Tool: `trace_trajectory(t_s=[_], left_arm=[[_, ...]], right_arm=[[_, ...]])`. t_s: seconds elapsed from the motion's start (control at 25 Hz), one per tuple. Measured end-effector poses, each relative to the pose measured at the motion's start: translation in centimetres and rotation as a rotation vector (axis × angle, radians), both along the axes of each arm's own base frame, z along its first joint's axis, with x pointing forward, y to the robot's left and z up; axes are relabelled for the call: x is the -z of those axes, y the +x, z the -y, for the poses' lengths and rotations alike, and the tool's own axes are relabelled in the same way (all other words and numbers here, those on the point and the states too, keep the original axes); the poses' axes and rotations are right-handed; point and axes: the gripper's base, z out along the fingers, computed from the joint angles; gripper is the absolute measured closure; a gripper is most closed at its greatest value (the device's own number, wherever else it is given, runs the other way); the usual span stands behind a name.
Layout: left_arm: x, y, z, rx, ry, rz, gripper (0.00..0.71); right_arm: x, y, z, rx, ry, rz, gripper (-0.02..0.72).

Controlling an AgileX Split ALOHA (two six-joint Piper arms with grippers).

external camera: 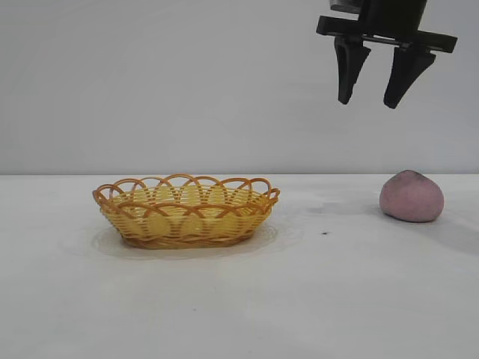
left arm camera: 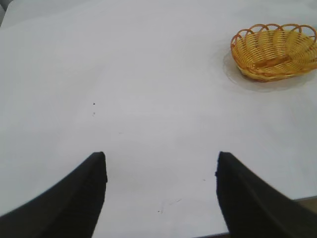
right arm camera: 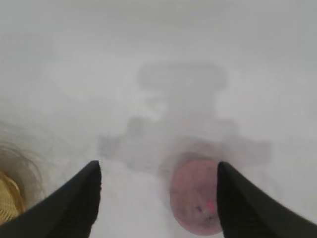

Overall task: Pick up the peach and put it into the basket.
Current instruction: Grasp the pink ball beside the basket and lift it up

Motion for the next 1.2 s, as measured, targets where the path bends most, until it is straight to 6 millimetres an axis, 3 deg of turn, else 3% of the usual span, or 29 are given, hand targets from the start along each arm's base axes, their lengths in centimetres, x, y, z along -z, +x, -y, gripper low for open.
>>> trace_trajectory(t_s=[0.32, 0.44, 0.64, 0.72, 0.8, 0.88, 0.92, 0.96, 1.0, 1.12, 1.2], left_arm=[[0.1, 0.0, 0.2, -0.078, -0.009, 0.0, 0.233], [0.1, 0.0, 0.2, -0.132, -0.009, 0.0, 0.233], [0.0, 0.0, 0.2, -0.136, -0.011, 0.002, 0.233], [0.0, 0.0, 0.2, -0.136, -0.011, 0.002, 0.233], [0.0, 0.0, 0.2, -0.136, -0.011, 0.002, 0.233], [0.0, 0.0, 0.2, -0.136, -0.011, 0.002, 0.233], [0.0, 0.0, 0.2, -0.136, -0.011, 0.002, 0.233], [0.0, 0.0, 0.2, -0.136, -0.011, 0.002, 0.233], [0.0, 0.0, 0.2, -0.136, -0.011, 0.002, 0.233], [0.0, 0.0, 0.2, -0.136, -0.011, 0.002, 0.233], [0.0, 0.0, 0.2, -0.136, -0.011, 0.002, 0.233]], right_arm=[[0.5, -0.4, 0.7, -0.017, -0.086, -0.061, 0.251], [2.3, -0.3, 0.8, -0.024, -0.121, -0.126, 0.251], [7.7, -0.2, 0.8, -0.029, -0.154, -0.247, 0.251], [9.6, 0.0, 0.9, -0.035, -0.179, -0.265, 0.421], [10.2, 0.1, 1.1, -0.038, -0.195, -0.257, 0.588], [8.9, 0.1, 0.8, -0.044, -0.173, -0.217, 0.654], [7.9, -0.1, 0.4, -0.063, -0.153, -0.196, 0.64], [6.7, -0.4, -0.1, -0.088, -0.132, -0.172, 0.703], [5.4, -0.8, -0.8, -0.11, -0.097, -0.146, 0.703], [1.5, -2.8, -4.4, -0.213, -0.002, -0.063, 0.703], [0.0, -4.3, -7.3, -0.287, 0.041, -0.027, 0.703]])
